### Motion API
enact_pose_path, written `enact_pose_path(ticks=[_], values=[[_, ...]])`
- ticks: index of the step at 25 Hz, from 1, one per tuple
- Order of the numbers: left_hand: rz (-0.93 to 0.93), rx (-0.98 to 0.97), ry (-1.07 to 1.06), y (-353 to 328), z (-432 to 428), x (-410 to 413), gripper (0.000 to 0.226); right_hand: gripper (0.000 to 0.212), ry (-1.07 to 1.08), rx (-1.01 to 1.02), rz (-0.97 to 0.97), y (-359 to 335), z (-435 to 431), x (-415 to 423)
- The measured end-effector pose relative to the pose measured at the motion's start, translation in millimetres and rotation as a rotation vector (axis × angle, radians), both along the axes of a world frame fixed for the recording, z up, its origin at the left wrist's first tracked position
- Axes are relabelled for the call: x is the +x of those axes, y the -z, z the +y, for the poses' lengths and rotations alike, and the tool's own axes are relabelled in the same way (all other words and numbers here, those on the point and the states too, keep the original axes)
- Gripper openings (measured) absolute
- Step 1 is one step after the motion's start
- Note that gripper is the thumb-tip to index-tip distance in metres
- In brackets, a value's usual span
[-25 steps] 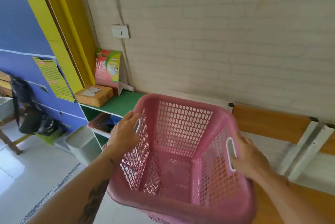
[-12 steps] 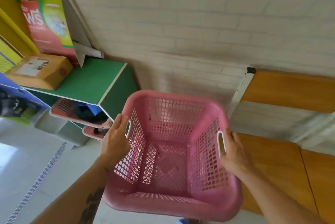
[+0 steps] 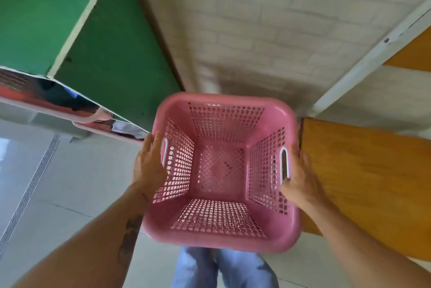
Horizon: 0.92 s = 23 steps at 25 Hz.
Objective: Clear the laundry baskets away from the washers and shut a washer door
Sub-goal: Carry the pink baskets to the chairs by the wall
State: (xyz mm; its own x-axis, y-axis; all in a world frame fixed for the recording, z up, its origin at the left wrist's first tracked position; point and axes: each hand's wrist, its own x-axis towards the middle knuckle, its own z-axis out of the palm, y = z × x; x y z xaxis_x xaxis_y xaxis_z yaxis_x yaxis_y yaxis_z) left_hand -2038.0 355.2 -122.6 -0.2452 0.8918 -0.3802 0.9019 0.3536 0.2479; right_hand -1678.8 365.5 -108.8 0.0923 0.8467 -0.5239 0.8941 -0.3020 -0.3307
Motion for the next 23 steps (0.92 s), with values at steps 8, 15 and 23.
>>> enact_pose_path(ticks=[8, 15, 23], values=[[-0.172, -0.268, 0.043, -16, 26, -9, 0.045, 0.083, 0.093, -0.206, 0.088, -18, -9, -16], [-0.354, -0.180, 0.259, -149, 28, 36, 0.048, 0.069, 0.159, -0.034, 0.104, -144, -50, -13], [-0.326, -0.053, 0.633, -278, 5, 143, 0.049, 0.066, 0.362, 0.087, 0.070, -268, -163, 60]])
